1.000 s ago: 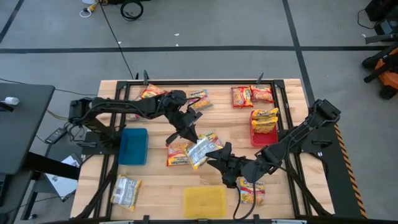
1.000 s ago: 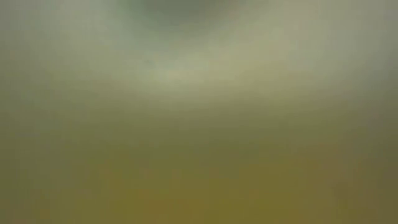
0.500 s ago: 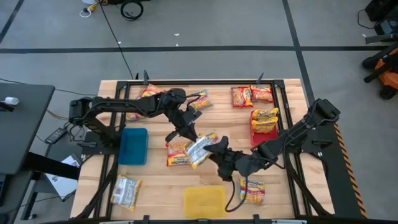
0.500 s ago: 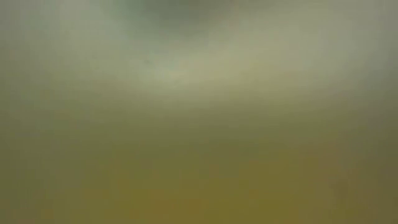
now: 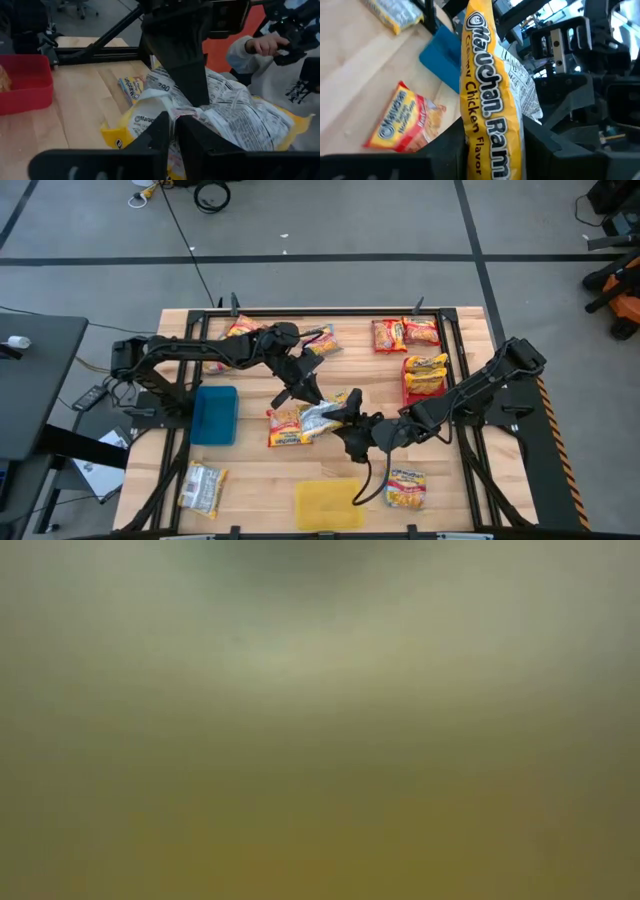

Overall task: Sort Maruchan noodles
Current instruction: Put the yellow noodle pack into the red bin

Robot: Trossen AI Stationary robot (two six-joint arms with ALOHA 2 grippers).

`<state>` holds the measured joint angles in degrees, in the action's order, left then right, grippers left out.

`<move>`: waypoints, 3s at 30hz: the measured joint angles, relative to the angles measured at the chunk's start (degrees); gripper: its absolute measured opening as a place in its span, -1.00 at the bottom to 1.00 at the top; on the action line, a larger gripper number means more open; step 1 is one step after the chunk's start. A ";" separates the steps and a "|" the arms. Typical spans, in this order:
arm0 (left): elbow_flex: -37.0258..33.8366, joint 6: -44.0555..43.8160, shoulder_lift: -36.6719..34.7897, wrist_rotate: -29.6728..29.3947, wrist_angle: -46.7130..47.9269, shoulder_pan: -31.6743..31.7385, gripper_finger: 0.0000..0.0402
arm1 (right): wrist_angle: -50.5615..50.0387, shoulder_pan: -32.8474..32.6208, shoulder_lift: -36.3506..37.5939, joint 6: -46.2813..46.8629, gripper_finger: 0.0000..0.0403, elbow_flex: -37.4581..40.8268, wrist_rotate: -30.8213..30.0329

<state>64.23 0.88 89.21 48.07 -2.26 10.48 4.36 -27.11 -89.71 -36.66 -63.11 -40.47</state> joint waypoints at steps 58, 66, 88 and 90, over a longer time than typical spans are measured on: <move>0.00 0.81 -21.59 -39.45 32.12 -26.80 -0.29 | -52.65 -2.04 43.76 83.80 -0.30 33.20 13.20; 0.07 -0.04 -20.17 -39.50 31.02 -26.84 -0.29 | -44.26 -2.08 43.97 79.81 -0.30 37.91 5.45; 0.05 1.21 -6.34 -43.49 30.58 -26.44 -0.29 | -54.40 -2.10 42.11 90.22 -0.25 37.13 19.43; 0.04 -0.47 -6.86 -44.39 34.00 -27.46 -0.29 | -58.77 -2.10 41.94 88.91 -0.25 34.78 20.98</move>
<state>64.27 0.41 82.35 3.68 31.74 -16.98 -54.41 -29.21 -47.78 52.25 -28.33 -19.49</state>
